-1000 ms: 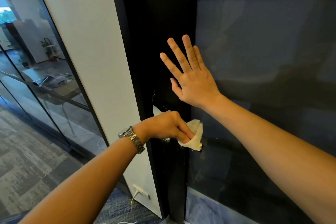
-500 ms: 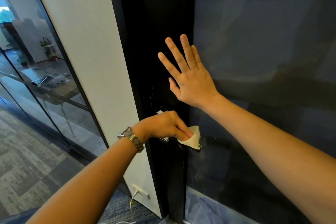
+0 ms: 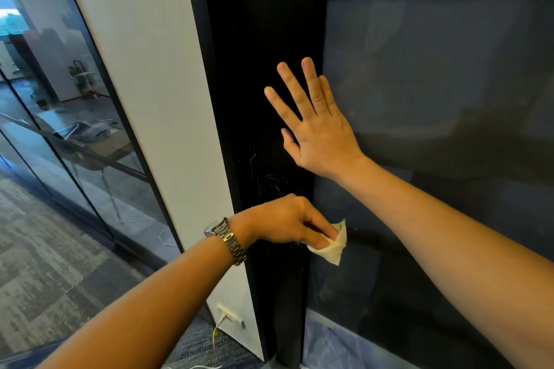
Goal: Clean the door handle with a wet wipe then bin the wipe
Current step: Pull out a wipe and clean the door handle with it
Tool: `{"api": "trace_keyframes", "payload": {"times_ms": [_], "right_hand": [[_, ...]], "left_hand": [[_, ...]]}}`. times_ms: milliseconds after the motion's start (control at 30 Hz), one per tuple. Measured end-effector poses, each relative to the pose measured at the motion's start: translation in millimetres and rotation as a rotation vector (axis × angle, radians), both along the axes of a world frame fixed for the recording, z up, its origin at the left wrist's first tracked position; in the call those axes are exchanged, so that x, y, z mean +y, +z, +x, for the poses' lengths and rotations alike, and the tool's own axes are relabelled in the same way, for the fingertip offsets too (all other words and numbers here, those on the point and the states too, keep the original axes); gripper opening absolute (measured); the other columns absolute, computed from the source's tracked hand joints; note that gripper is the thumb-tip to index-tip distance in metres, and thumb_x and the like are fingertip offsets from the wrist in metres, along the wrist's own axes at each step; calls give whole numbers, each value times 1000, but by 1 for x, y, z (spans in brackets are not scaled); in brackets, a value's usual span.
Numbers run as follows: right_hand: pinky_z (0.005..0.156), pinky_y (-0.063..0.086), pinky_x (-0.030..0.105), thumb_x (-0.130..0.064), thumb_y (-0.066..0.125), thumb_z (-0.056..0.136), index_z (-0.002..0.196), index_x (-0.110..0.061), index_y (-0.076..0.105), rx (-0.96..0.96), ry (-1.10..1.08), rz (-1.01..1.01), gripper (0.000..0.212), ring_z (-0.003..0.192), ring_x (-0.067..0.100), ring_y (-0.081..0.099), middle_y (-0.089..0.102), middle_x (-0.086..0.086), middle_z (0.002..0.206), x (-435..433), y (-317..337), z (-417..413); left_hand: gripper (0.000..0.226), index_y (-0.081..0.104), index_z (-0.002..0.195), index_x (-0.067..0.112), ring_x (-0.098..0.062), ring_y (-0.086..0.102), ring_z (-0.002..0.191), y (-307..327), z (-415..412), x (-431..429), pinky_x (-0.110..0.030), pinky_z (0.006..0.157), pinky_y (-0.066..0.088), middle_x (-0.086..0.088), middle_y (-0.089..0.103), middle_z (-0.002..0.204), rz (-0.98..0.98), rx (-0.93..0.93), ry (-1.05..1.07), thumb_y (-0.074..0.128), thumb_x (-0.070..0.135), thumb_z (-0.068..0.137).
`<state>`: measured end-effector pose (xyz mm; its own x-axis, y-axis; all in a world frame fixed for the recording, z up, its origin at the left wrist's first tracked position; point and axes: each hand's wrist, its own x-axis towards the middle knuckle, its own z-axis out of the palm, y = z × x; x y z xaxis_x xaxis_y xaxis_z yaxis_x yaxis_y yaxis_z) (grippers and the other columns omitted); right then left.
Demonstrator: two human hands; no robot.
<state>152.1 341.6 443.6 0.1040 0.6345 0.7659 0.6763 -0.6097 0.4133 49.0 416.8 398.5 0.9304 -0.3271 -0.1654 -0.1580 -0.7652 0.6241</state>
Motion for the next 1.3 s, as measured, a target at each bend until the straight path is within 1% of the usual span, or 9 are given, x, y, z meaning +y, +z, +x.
{"api": "trace_keyframes", "payload": {"times_ms": [67, 200, 333, 533, 733, 900, 1000, 1133, 1300], "right_hand": [[114, 22, 50, -32, 44, 89, 147, -16, 32, 3, 3, 1, 61, 140, 44, 22, 28, 18, 153, 0, 0, 0], [114, 22, 51, -33, 45, 90, 147, -17, 31, 5, -11, -16, 61, 140, 44, 21, 27, 17, 153, 0, 0, 1], [115, 19, 49, -34, 42, 90, 148, -18, 30, 5, -8, -44, 61, 141, 43, 19, 25, 16, 154, -3, -1, 1], [115, 18, 49, -33, 41, 89, 147, -17, 31, 6, -5, -40, 61, 141, 44, 19, 26, 17, 154, -2, -1, 2], [115, 20, 50, -32, 41, 90, 147, -17, 32, 7, 10, -33, 60, 140, 45, 20, 27, 17, 153, -2, -1, 1], [114, 22, 50, -33, 41, 89, 147, -17, 33, -9, -7, -29, 60, 140, 45, 22, 28, 17, 153, -3, 0, 2], [114, 21, 50, -33, 42, 89, 147, -17, 33, -5, 3, -30, 60, 140, 45, 22, 27, 17, 153, -2, 0, 1], [115, 19, 50, -33, 42, 89, 147, -17, 32, 8, 4, -32, 61, 140, 44, 20, 26, 17, 154, -2, 0, 1], [115, 16, 48, -32, 44, 89, 147, -17, 31, 3, 5, -32, 61, 141, 44, 19, 26, 17, 154, -3, 0, 1]], "left_hand": [[27, 66, 111, 9, -6, 56, 91, -1, 6, -4, -12, 79, 46, -5, 67, 113, 71, -6, -11, 57, 21, 89], [37, 69, 82, 6, -13, 51, 65, -11, 12, -36, -34, 74, 46, -5, 64, 73, 369, -50, -88, 49, 36, 91], [43, 62, 68, 15, -12, 51, 65, -2, 9, -11, -33, 81, 45, 3, 56, 65, 263, 82, 48, 43, 46, 92], [45, 63, 93, 9, -17, 50, 79, -6, 8, -32, -32, 79, 39, -12, 62, 91, 398, 43, 25, 29, 39, 98], [49, 63, 101, 0, -26, 58, 93, 1, 8, -13, -36, 93, 41, -17, 65, 107, 235, 124, 117, 32, 37, 98], [41, 64, 101, 13, -22, 58, 89, -13, -1, -39, -38, 87, 44, -9, 66, 100, 466, -102, -39, 31, 38, 98], [40, 64, 80, 18, -14, 56, 73, -11, -4, -28, -34, 84, 46, -1, 64, 79, 294, -88, 47, 37, 44, 95], [35, 68, 104, 10, -14, 61, 90, 0, -6, 6, -25, 91, 45, -6, 68, 104, 92, 23, 154, 45, 35, 94], [18, 71, 97, 8, -9, 65, 88, 14, -4, 22, -15, 80, 51, -6, 71, 99, -3, -14, 153, 64, 18, 84]]}}
